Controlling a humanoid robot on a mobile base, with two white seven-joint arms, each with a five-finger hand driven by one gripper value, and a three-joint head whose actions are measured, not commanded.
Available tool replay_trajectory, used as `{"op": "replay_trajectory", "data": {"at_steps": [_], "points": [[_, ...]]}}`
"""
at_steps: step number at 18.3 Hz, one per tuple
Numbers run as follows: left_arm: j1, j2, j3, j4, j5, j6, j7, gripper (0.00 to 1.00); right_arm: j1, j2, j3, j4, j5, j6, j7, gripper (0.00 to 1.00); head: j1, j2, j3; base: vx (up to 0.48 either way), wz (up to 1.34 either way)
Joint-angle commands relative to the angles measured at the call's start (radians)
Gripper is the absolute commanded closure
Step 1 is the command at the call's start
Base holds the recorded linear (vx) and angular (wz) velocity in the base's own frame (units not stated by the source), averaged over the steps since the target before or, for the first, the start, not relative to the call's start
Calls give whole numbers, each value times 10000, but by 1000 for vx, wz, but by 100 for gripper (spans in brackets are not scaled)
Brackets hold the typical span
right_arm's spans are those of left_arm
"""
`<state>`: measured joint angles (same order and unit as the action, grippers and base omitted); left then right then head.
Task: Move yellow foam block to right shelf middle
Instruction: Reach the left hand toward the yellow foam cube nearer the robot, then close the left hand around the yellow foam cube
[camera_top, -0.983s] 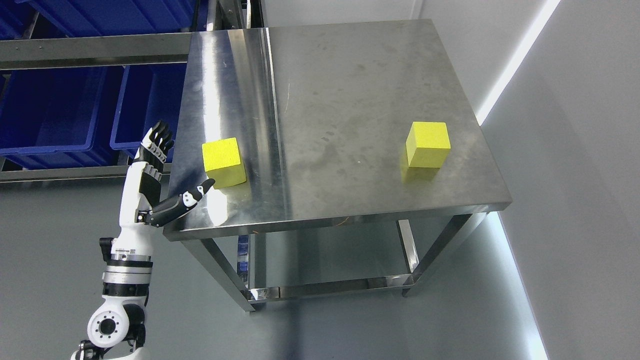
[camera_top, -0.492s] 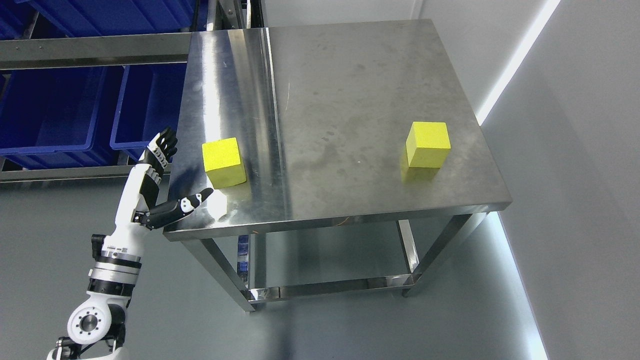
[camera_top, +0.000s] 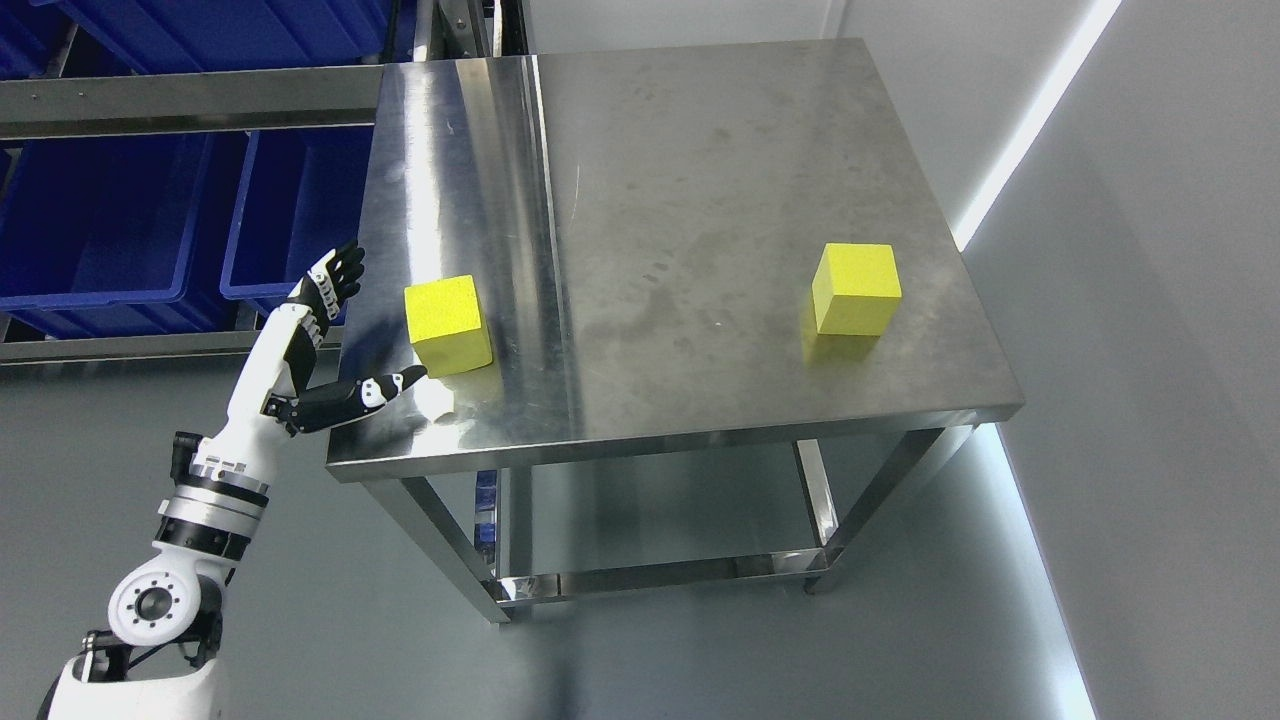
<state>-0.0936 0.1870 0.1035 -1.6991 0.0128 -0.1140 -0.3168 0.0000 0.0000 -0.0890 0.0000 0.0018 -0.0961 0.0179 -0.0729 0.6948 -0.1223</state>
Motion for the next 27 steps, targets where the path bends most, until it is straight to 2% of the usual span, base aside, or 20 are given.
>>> {"op": "replay_trajectory", "data": {"at_steps": [1, 7, 14, 19, 20, 26, 27], "points": [[-1027, 553, -773, 423, -158, 586, -84, 1, -31, -175, 0, -174, -33, -6, 5, 0, 0, 0, 0, 0, 0], [-1104, 507, -1801, 928, -189, 925, -529, 0, -31, -175, 0, -174, -18, -6, 5, 0, 0, 0, 0, 0, 0], [-1763, 446, -1925, 2033, -572, 910, -560, 0, -31, -175, 0, -174, -18, -6, 5, 0, 0, 0, 0, 0, 0], [-2085, 140, -1987, 2785, -573, 910, -1571, 4, -31, -175, 0, -174, -18, -6, 5, 0, 0, 0, 0, 0, 0], [-2116, 93, -1971, 2831, -573, 910, -1588, 7, -16, -175, 0, -174, -18, -6, 5, 0, 0, 0, 0, 0, 0], [-2163, -550, -1114, 2832, -542, 559, -1603, 53, -31, -175, 0, -174, -18, -6, 5, 0, 0, 0, 0, -1, 15], [-2147, -658, -991, 2817, -542, 375, -1618, 56, -31, -175, 0, -174, -18, -6, 5, 0, 0, 0, 0, 0, 0]]}}
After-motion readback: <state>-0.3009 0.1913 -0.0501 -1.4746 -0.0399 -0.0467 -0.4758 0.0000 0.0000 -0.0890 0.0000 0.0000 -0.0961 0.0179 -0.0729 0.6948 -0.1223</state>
